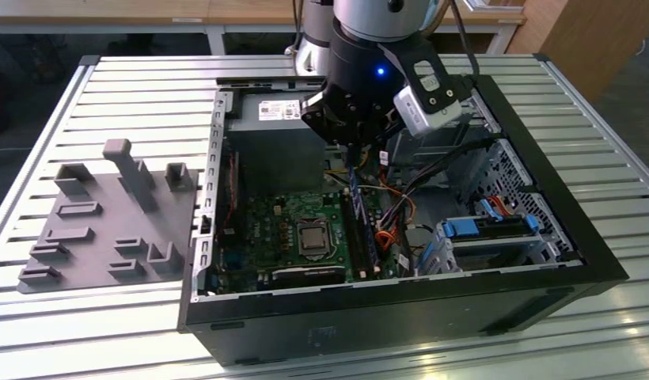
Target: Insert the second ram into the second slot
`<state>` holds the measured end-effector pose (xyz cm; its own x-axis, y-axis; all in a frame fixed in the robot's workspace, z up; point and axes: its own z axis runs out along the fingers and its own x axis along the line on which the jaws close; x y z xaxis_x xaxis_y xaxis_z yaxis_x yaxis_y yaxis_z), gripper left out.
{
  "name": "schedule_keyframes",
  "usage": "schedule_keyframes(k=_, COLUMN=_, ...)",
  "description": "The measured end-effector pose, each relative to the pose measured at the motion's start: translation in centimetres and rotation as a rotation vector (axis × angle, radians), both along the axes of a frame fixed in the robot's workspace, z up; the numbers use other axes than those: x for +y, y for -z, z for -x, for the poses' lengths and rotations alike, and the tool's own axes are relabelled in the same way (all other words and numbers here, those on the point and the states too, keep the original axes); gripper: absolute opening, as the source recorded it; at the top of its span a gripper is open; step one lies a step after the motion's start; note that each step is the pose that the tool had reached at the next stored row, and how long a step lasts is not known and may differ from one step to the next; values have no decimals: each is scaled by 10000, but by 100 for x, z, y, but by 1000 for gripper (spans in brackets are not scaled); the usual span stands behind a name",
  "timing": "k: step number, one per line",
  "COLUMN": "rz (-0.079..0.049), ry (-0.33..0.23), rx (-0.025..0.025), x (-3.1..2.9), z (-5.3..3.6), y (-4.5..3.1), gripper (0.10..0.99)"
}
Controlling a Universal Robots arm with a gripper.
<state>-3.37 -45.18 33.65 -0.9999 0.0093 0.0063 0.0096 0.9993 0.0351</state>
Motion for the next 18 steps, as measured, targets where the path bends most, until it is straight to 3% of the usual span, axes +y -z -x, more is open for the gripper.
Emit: schedule_keyframes(k=18, rz=0, ry=0, rx=0, x=0, z=0, y=60, gripper=114)
